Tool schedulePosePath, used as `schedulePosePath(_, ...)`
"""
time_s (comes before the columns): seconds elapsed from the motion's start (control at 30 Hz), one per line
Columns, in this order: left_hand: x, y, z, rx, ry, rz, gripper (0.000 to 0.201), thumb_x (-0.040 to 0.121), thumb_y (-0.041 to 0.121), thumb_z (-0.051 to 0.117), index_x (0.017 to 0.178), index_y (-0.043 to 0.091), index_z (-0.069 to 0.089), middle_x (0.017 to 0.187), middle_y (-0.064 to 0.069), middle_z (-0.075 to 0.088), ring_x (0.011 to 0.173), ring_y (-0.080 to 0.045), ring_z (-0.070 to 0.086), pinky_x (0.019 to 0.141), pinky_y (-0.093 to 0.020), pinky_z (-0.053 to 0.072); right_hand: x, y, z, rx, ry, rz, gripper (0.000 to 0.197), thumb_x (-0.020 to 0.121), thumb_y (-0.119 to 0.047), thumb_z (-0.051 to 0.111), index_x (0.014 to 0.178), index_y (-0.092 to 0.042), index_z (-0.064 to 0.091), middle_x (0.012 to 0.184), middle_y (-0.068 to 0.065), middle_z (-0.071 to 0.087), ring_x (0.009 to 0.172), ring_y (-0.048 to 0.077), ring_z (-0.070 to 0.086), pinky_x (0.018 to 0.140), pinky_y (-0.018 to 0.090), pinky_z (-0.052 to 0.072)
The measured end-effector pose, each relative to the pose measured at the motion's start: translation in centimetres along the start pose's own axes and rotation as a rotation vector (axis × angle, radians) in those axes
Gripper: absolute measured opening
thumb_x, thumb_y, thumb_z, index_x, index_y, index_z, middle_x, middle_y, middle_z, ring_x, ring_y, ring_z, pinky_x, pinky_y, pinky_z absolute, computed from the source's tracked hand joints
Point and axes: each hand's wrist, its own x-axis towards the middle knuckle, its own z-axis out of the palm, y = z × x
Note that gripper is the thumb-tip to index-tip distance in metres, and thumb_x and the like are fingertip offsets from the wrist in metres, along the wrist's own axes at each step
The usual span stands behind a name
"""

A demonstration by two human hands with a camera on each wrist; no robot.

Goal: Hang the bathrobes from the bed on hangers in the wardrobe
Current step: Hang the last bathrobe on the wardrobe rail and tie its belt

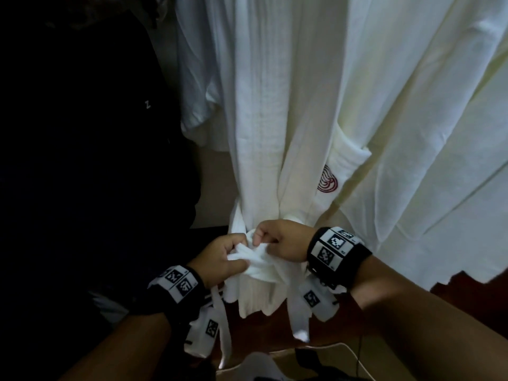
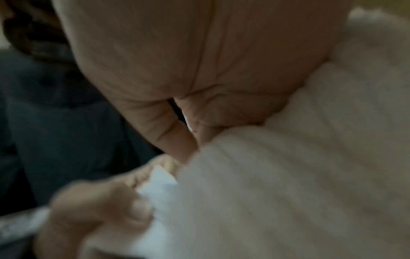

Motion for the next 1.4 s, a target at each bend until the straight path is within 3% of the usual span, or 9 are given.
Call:
schedulePosePath(0.43,1.9,0.2,2.3,-0.122,0.153,0.064,0.028,0.071,0.012,0.067,0.061,0.024,0.043,0.059,0.012,0.039,0.057,-0.004,0.038,0.052,-0.019,0.033,-2.6,3.1,1.8,0.106,0.483,0.021,0.025,0.071,-0.015,0.078,0.062,-0.025,0.056,0.065,-0.011,0.062,0.063,0.003,0.058,0.058,0.014,0.043)
schedulePosePath(0.63,2.4,0.3,2.1,-0.361,0.203,-0.026,0.041,0.069,0.024,0.07,0.079,-0.006,0.044,0.071,-0.011,0.049,0.066,-0.02,0.045,0.056,-0.028,0.039,-3.4,3.5,5.7,0.189,0.774,-0.062,0.033,0.07,-0.024,0.081,0.088,-0.02,0.053,0.089,-0.006,0.054,0.079,0.001,0.05,0.069,0.013,0.041)
schedulePosePath(0.87,2.5,0.9,0.9,-0.577,0.197,-0.103,0.039,0.063,0.02,0.073,0.091,-0.001,0.055,0.08,-0.018,0.058,0.07,-0.024,0.056,0.06,-0.029,0.048,-4.1,5.4,9.7,0.341,0.447,0.296,0.052,0.072,-0.038,0.08,0.112,-0.03,0.047,0.099,-0.012,0.058,0.079,0.006,0.059,0.071,0.02,0.05)
schedulePosePath(1.0,2.4,0.6,0.7,-0.54,0.221,-0.107,0.038,0.06,0.026,0.073,0.085,0.002,0.057,0.081,-0.018,0.058,0.073,-0.025,0.055,0.062,-0.03,0.047,-3.3,5.2,8.5,0.265,0.271,0.281,0.016,0.091,-0.034,0.063,0.101,-0.022,0.063,0.087,-0.006,0.067,0.07,0.01,0.066,0.07,0.033,0.058)
schedulePosePath(1.1,1.9,-0.1,-0.1,-0.241,0.274,-0.057,0.047,0.062,0.036,0.072,0.082,-0.004,0.057,0.075,-0.008,0.06,0.071,-0.016,0.056,0.065,-0.029,0.047,-3.9,3.5,5.1,0.278,0.589,0.206,0.012,0.094,-0.025,0.059,0.083,-0.024,0.064,0.067,-0.007,0.066,0.058,0.005,0.062,0.061,0.031,0.056)
schedulePosePath(1.2,1.2,0.0,-0.4,-0.073,0.247,-0.039,0.033,0.07,0.032,0.075,0.085,0.004,0.065,0.075,-0.002,0.063,0.069,-0.01,0.058,0.064,-0.026,0.047,-4.0,0.9,0.2,0.074,1.096,-0.132,0.006,0.081,-0.011,0.068,0.086,-0.015,0.07,0.081,-0.003,0.067,0.071,0.008,0.06,0.067,0.022,0.049)
schedulePosePath(1.27,1.0,0.5,0.0,-0.031,0.208,-0.025,0.018,0.077,0.02,0.077,0.081,0.007,0.065,0.07,0.005,0.063,0.065,-0.005,0.057,0.06,-0.019,0.046,-2.4,-0.4,-1.7,-0.018,1.18,-0.307,0.015,0.076,-0.001,0.067,0.088,-0.009,0.071,0.089,0.004,0.066,0.081,0.013,0.059,0.074,0.02,0.048)
schedulePosePath(1.33,0.7,1.0,0.4,-0.017,0.205,0.005,0.021,0.081,0.008,0.076,0.07,0.014,0.059,0.059,0.013,0.056,0.057,0.0,0.05,0.055,-0.014,0.04,0.1,-0.9,-1.8,-0.163,1.057,-0.4,0.016,0.076,-0.001,0.066,0.089,-0.007,0.073,0.091,0.01,0.067,0.085,0.02,0.062,0.079,0.027,0.05)
schedulePosePath(1.4,0.4,0.9,0.6,0.006,0.235,0.023,0.03,0.08,0.009,0.076,0.066,0.02,0.053,0.056,0.015,0.05,0.055,0.001,0.045,0.053,-0.014,0.037,2.5,-0.5,0.0,-0.322,0.627,-0.278,0.015,0.081,-0.01,0.064,0.092,-0.009,0.074,0.092,0.012,0.069,0.088,0.028,0.066,0.079,0.031,0.051)
